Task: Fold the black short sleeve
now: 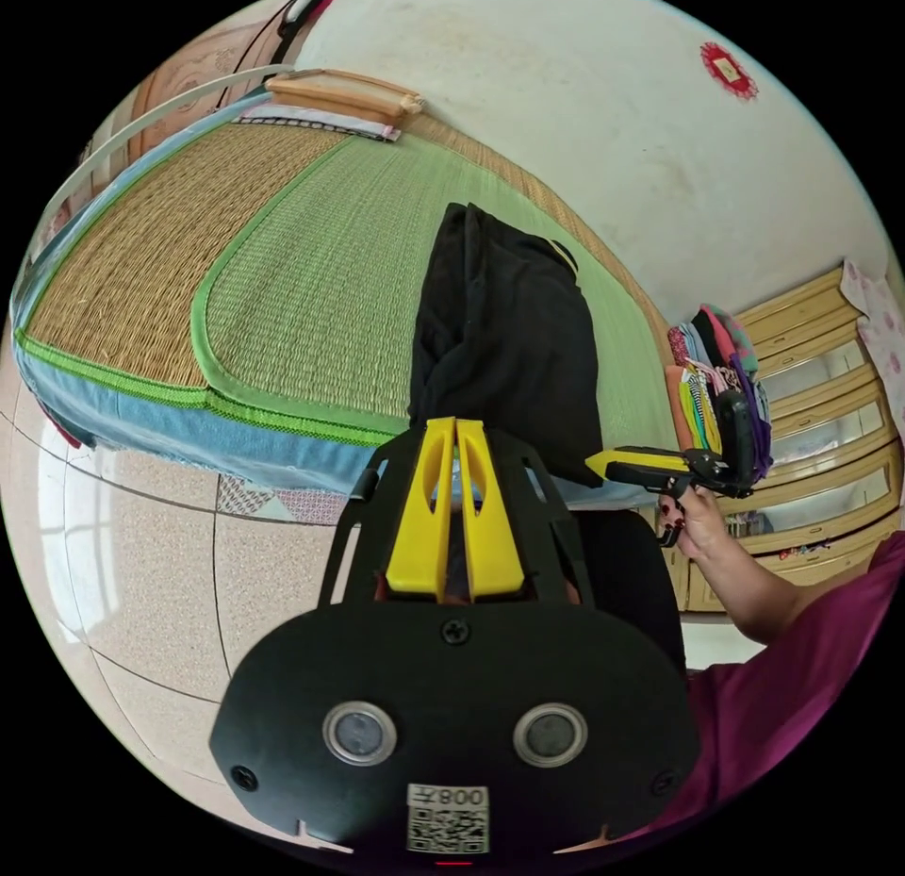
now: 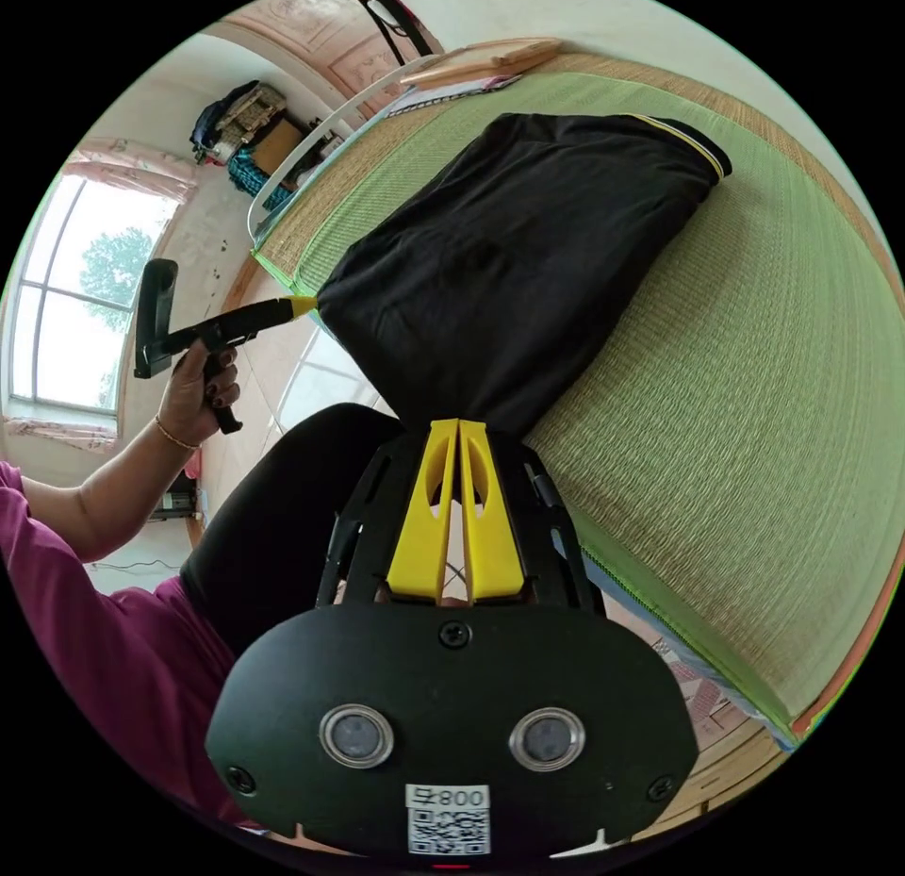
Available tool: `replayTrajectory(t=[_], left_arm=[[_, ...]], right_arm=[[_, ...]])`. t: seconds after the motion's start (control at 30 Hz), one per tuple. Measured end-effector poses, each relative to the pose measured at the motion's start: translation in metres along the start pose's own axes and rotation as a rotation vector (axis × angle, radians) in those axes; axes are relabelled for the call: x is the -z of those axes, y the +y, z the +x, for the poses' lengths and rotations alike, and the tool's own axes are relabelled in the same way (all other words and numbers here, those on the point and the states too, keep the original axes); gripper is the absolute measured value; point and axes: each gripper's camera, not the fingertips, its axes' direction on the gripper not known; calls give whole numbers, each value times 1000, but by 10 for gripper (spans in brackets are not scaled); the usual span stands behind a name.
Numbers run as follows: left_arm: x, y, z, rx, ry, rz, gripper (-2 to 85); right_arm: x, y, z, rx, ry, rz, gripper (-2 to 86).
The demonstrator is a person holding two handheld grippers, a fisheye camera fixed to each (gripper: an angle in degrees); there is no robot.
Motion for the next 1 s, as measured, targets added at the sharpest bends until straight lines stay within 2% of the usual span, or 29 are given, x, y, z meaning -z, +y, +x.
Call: replayTrajectory(t=[0.17,0.33,0.43,0.53,0.77,0.93,1.0], left_arm=[[10,-4,36,-49,95,13,4],[1,-3,78,-126,128,-65,5],[-4,-5,100,-152,155,-79,5],[-8,-17,114,-165,136,-82,5],[-17,-67,113,-133,56,-65,2],[-34,-89,91,-57,-39,-95,2],[-42,-88,84,-42,-28,-120,1]], right_arm=[[5,19,0,-26,11,0,1],[-10,46,15,-125,-34,-30,1],[3,60,15,-150,-86,30,1],[31,55,13,-131,-55,108,1],[93,-35,48,-79,24,240,0],[69,-92,90,-119,82,187,0],[38,-97,114,-157,77,101,1]])
